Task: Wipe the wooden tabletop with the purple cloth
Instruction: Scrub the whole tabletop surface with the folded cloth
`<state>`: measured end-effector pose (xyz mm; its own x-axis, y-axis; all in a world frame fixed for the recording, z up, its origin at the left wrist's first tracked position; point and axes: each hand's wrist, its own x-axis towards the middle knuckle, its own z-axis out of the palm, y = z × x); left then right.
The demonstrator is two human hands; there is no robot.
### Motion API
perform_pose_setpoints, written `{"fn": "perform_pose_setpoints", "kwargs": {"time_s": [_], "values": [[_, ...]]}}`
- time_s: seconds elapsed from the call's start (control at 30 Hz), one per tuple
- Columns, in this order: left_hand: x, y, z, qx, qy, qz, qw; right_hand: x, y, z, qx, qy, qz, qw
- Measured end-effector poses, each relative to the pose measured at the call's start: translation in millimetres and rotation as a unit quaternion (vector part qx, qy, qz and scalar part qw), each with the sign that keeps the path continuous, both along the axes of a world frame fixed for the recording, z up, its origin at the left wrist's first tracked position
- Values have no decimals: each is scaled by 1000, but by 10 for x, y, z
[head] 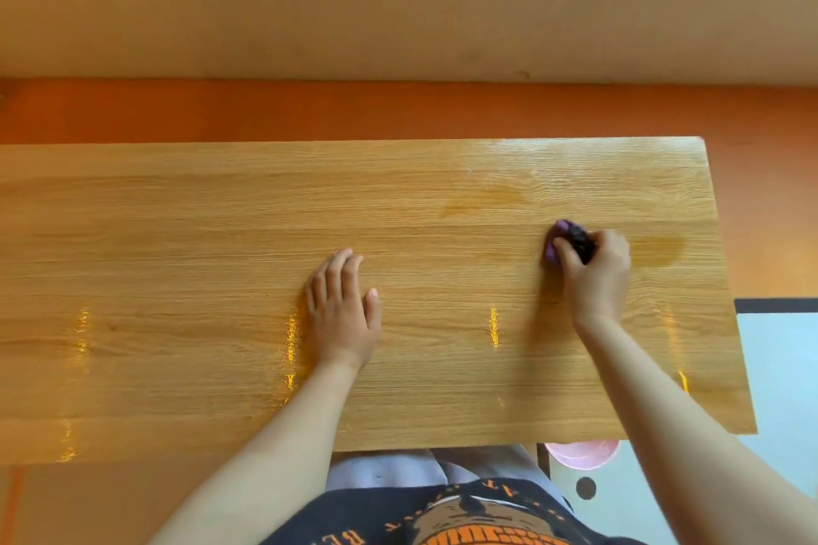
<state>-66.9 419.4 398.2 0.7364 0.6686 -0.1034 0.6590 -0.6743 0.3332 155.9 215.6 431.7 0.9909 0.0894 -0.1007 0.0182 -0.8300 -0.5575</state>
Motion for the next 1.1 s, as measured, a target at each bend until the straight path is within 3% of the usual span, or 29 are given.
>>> {"fn": "perform_pose_setpoints", "kwargs": {"time_s": [0.17, 0.33, 0.47, 0.63, 0.8, 0.87, 1.1], "values": [[14, 0, 12, 14, 7, 0, 1000, -806, 754, -30, 66, 39, 194, 978], [24, 1, 23, 36, 7, -6, 999, -907, 1161, -48, 55, 30, 295, 954], [24, 2, 12, 31, 4, -7, 999, -272, 1080, -57, 61, 22, 241, 968], [18, 5, 2, 23, 6, -7, 1000, 541, 573, -17, 43, 1, 51, 998], [15, 7, -2, 10, 8, -2, 1000, 609, 137, -17, -3, -8, -52, 999], [16, 10, -2, 6, 11, 0, 1000, 451, 189, -24, 0, -11, -36, 999], [13, 9, 2, 5, 16, -2, 1000, -192, 1053, -73, 71, 4, 184, 980]]}}
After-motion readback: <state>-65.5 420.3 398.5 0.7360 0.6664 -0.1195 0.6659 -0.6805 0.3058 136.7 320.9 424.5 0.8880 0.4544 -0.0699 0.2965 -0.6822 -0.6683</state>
